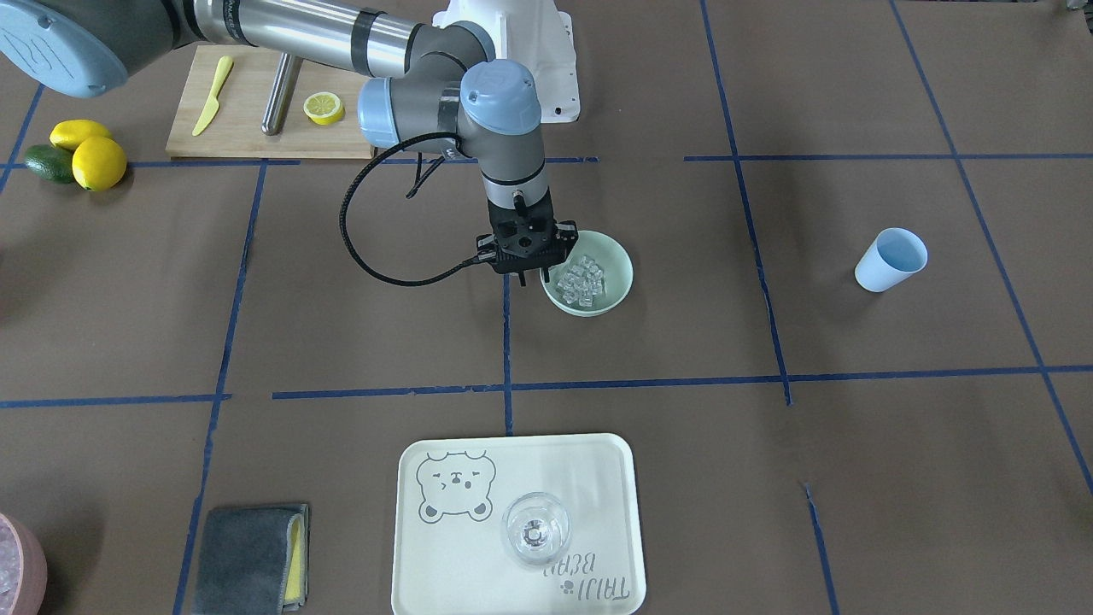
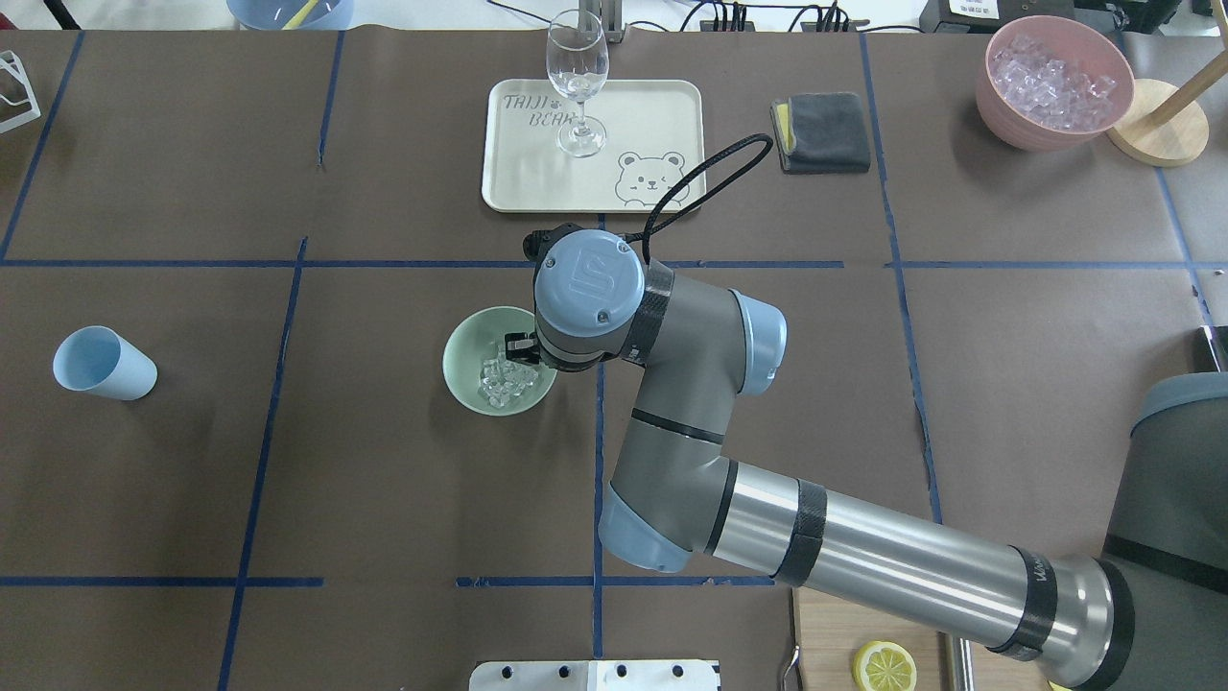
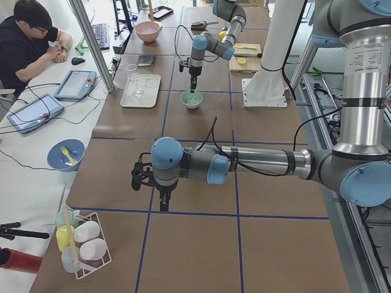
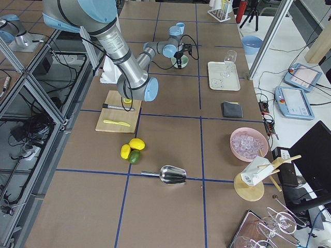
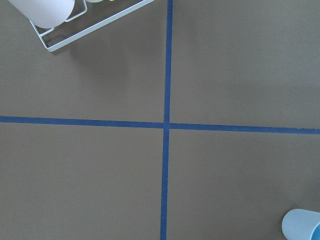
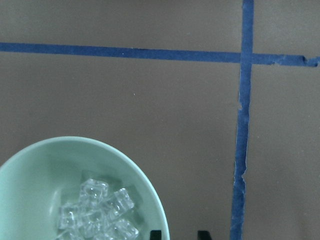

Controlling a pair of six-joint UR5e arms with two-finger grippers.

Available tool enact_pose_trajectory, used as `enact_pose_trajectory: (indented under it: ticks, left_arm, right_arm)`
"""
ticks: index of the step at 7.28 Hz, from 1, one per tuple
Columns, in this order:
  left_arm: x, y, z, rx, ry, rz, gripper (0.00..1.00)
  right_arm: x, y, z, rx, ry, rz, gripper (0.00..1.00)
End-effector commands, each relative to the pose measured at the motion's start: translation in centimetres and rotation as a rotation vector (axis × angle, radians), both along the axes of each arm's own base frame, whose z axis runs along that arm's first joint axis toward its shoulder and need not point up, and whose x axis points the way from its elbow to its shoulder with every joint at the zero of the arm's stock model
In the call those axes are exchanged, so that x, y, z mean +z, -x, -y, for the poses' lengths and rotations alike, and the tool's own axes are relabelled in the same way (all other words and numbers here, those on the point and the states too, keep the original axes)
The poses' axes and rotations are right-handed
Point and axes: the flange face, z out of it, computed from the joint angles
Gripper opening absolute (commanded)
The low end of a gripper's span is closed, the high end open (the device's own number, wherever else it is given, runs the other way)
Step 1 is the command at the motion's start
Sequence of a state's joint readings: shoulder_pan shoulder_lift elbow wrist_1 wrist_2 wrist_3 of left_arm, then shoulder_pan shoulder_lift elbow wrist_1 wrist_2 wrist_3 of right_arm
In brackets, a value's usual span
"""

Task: Pour ice into bowl

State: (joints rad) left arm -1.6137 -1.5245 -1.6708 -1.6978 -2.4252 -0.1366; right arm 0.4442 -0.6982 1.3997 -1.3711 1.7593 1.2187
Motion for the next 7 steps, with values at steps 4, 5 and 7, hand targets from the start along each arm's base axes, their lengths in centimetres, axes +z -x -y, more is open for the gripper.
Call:
enact_pose_trajectory:
  ticks: [4, 5, 7]
  left_arm:
    - [0.1, 0.0, -0.1, 0.000, 0.001, 0.000, 1.00]
    - [0.2, 0.0, -0.1, 0.000, 0.004, 0.000, 1.00]
    - [0.7, -0.1, -0.6, 0.002, 0.017, -0.001, 1.00]
  right_arm:
    - [-4.4, -4.9, 0.3, 0.010, 0.017, 0.132, 0.00]
    - [-2.4, -9.6, 1.8, -0.015, 0.042, 0.157, 0.00]
    - [4.3, -20.0, 4.5, -0.109, -0.058, 0.141, 0.00]
